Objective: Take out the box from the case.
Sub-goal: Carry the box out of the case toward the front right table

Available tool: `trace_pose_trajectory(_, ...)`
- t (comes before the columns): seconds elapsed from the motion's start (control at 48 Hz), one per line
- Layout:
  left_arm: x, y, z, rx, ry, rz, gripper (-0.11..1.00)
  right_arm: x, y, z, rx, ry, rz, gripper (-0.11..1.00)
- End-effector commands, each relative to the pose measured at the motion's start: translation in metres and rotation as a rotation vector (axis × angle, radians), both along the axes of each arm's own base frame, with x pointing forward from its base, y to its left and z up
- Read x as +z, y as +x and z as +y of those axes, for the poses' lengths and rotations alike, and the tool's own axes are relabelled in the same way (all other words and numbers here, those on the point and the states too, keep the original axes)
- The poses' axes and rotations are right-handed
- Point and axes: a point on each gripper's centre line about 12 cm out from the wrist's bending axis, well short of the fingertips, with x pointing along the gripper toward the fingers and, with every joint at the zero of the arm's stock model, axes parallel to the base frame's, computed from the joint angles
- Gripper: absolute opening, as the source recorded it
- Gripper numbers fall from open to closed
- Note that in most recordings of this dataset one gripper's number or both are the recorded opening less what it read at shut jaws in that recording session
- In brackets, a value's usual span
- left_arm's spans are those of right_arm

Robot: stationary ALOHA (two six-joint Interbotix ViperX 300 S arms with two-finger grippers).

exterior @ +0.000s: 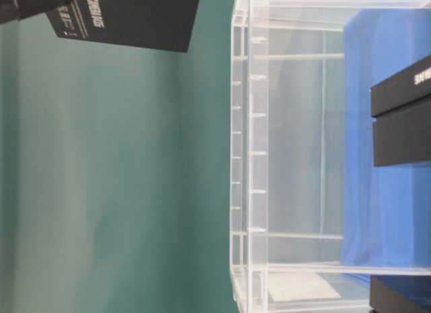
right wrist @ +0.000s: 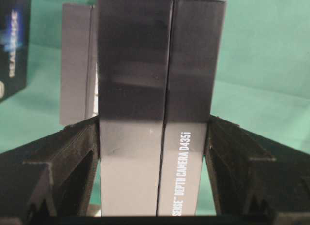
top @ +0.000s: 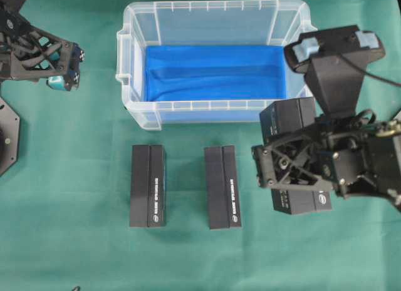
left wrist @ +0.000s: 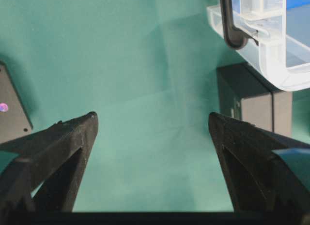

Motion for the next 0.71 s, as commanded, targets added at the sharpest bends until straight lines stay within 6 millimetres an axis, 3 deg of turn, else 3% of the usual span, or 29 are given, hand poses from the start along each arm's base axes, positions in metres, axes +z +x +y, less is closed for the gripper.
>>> trace_pose_trajectory(0.0,0.011,0.002,0.0,-0.005,0.008,-0.037,0.97,0.014,-0.002,0.0,-0.005,0.002,-0.026,0.64)
trace_pose_trajectory(0.333,0.011,0.002,-0.002,-0.008,0.007,-0.036,0.97,0.011,-0.003,0.001,-0.009,-0.001,-0.012,0.64)
trace_pose_trajectory(0.688,0.011,0.003,-0.003,-0.012,0.007,-0.035,0.97,-0.036,-0.001,0.017,-0.027,-0.006,0.052,0.64)
